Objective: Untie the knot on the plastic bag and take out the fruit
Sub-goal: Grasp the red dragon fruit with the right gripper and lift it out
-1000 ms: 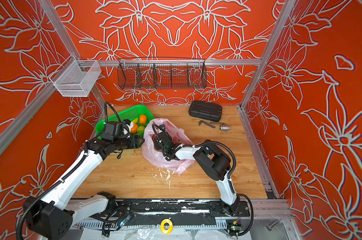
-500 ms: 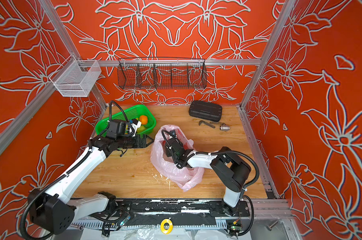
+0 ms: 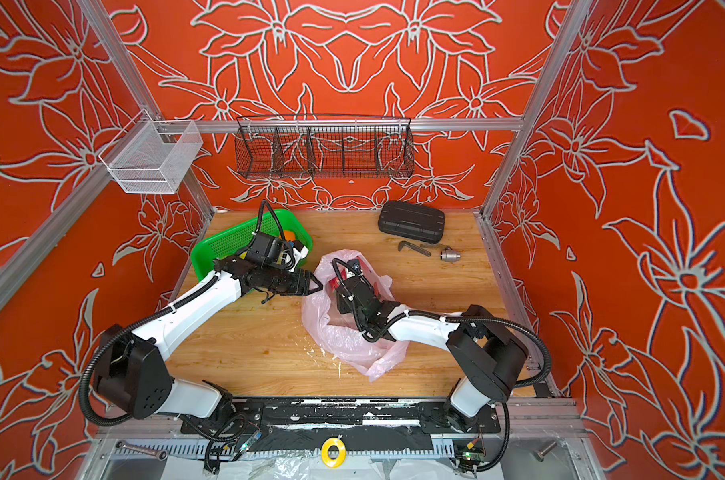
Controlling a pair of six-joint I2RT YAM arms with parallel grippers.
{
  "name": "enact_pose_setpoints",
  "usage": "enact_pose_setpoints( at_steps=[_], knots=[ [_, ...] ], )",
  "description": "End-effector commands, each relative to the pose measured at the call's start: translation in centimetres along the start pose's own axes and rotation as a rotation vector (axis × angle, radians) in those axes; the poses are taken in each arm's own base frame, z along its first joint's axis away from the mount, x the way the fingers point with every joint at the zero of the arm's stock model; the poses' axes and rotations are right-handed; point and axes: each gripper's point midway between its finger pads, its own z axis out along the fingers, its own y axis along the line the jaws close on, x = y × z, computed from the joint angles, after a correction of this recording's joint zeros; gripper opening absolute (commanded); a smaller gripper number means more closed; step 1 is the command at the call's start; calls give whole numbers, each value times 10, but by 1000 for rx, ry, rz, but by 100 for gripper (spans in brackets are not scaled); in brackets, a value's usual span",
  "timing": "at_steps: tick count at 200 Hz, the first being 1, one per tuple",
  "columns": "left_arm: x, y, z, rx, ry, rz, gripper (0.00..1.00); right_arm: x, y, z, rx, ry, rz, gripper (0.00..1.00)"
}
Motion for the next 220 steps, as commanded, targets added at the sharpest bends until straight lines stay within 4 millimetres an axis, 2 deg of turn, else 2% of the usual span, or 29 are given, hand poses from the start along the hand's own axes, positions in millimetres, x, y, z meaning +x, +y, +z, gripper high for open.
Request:
enact_pose_setpoints(
  at_steps=[1,20,74,106,134,163,220],
  knots=[
    [-9,2,-7,-40,-28,6,53,-16,2,-16,-29,-45,41,42],
    [-11,4,-8,-58,-27,-4,46,-14,4,-25,-68,-31,47,42],
    [-14,6,-5,-69,-21,-26,46,-8,5,-49,-142,0,90,42],
    [-18,4,-9,-74,-38,-25,51,-12,2,-66,-177,-12,160,39],
    [-20,4,-13,-79,-58,-27,60,-15,-4,-78,-210,-5,239,38],
    [-20,1,-17,-71,-74,-26,77,-21,-9,-93,-253,-5,321,37],
    [-26,-11,-32,-39,-131,-2,82,-39,-8,-126,-345,-38,399,36]
  ],
)
